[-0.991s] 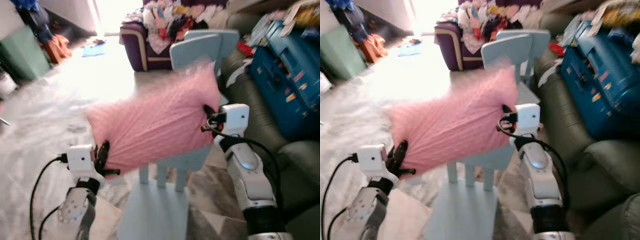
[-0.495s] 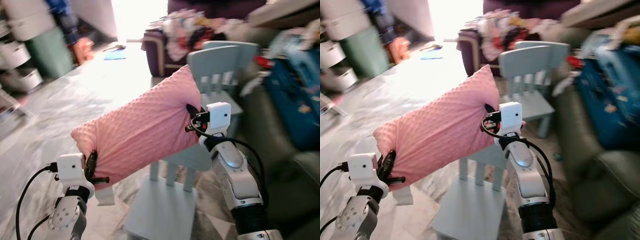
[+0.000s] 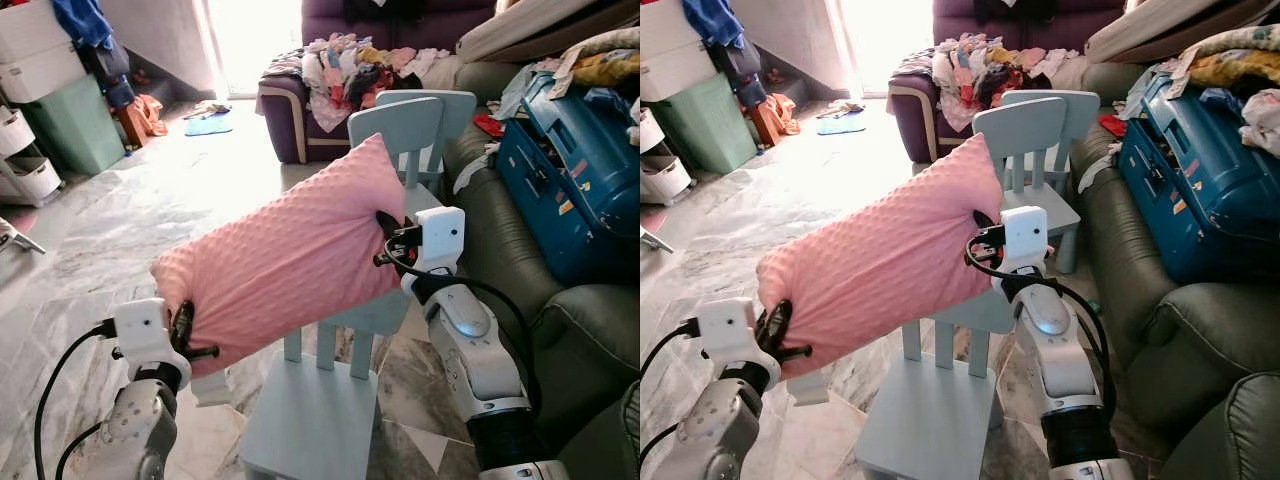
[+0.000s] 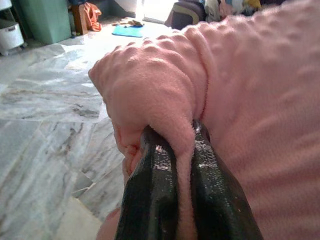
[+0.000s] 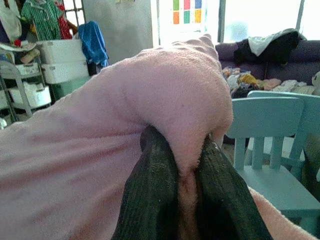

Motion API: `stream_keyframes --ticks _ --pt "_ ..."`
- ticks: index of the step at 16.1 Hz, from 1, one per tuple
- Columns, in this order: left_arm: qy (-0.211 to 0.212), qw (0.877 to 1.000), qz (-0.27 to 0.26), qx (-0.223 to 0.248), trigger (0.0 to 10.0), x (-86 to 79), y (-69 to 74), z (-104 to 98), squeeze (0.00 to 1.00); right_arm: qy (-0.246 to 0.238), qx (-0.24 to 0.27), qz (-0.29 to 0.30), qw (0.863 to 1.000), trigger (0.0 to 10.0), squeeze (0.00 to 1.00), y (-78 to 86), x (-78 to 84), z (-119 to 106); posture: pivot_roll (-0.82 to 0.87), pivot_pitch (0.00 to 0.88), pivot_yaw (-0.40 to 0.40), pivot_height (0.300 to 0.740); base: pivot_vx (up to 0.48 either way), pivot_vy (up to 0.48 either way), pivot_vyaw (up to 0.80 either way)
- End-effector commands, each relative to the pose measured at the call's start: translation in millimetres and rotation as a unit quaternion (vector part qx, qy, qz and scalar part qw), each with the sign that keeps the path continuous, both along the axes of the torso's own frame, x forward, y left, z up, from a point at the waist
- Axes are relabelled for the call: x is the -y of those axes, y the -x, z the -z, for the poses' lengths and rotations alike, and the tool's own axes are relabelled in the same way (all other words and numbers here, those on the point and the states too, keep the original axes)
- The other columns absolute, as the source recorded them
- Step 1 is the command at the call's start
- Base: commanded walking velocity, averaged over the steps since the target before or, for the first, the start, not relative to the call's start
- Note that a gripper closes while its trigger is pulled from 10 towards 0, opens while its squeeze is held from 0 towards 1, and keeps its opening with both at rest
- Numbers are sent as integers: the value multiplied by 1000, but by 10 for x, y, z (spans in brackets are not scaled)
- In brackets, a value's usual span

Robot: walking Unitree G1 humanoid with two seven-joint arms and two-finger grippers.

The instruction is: Move the pillow to the sofa

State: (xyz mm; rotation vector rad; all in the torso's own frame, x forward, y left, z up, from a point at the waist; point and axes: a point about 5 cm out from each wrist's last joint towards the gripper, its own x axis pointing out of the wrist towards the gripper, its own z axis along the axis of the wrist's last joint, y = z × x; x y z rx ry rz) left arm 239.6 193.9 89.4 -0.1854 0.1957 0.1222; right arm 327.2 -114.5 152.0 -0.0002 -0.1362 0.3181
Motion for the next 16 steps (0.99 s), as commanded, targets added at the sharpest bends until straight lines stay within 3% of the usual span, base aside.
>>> stream_keyframes --ticks 1,2,3,4,5,8,16 --pt "-1 1000 -23 13 10000 -96 -8 -81 0 2 14 6 1000 5451 0 -8 35 -80 -169 0 78 740 0 0 0" --pt "0 1000 -28 9 10000 -98 -8 -86 0 7 11 4 1000 10000 0 -6 36 -71 -172 0 75 740 0 0 0" --pt "-22 999 -38 -6 10000 -108 -2 -83 0 9 11 5 1000 10000 0 -3 44 -69 -174 0 74 740 0 0 0" --pt "20 998 -58 -7 10000 -121 7 -68 0 9 3 10 1000 10000 0 -7 61 -60 -179 0 73 740 0 0 0" --pt "31 998 -60 -9 10000 -119 4 -55 0 10 -6 15 1000 10000 0 -13 79 -39 -179 0 71 740 0 0 -781" --pt "15 999 -50 4 10000 -77 -16 -86 0 16 -10 13 1000 10000 0 -13 78 -33 -181 0 65 740 0 0 -775" --pt "30 998 -47 0 10000 -52 -27 -71 0 24 -8 17 1000 10000 0 -50 113 -80 -197 0 61 740 0 0 -775"
